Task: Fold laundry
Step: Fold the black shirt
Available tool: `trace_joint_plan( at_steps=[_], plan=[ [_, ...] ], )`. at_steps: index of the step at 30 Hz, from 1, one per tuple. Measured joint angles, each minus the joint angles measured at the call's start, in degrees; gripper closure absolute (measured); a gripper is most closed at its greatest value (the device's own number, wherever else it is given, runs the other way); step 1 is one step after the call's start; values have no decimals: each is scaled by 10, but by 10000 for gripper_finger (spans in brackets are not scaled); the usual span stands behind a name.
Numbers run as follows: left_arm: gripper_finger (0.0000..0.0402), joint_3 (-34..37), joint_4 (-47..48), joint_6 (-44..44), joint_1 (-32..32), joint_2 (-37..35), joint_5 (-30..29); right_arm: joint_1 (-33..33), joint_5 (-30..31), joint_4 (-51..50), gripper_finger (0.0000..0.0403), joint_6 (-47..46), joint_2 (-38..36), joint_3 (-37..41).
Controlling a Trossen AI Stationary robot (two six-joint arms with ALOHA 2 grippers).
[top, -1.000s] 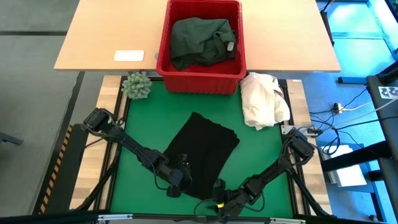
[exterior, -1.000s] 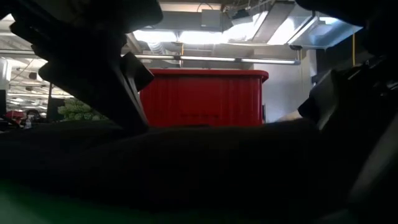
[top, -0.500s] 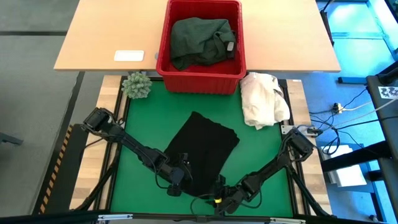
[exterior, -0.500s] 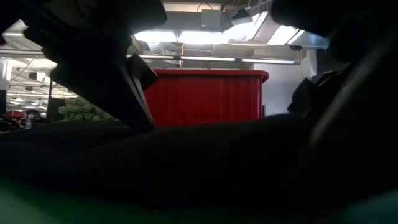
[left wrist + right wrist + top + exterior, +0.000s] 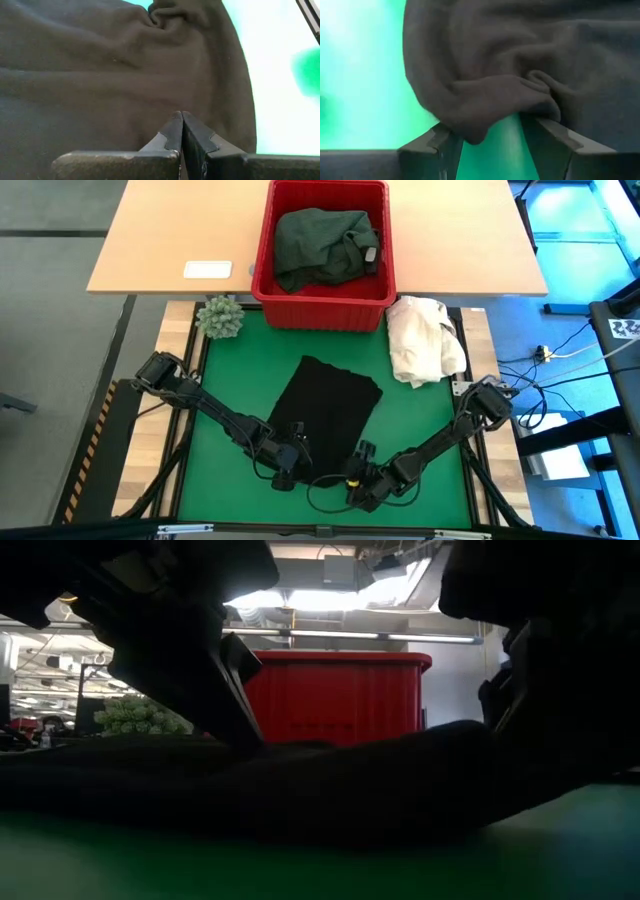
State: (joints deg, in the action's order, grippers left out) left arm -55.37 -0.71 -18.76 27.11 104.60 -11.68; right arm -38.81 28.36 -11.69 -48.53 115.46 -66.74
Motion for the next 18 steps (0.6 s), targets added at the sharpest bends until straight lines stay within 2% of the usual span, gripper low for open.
trace_joint_plan(
  at_steps=[9,18],
  plan=[
    [401,0,0,-3,18,-2,43,-28,-40,94,201,-14,0,-1],
    [401,-1,-1,-19,39,-3,39,-27,-8,155,201,-38,31,-1]
  ],
)
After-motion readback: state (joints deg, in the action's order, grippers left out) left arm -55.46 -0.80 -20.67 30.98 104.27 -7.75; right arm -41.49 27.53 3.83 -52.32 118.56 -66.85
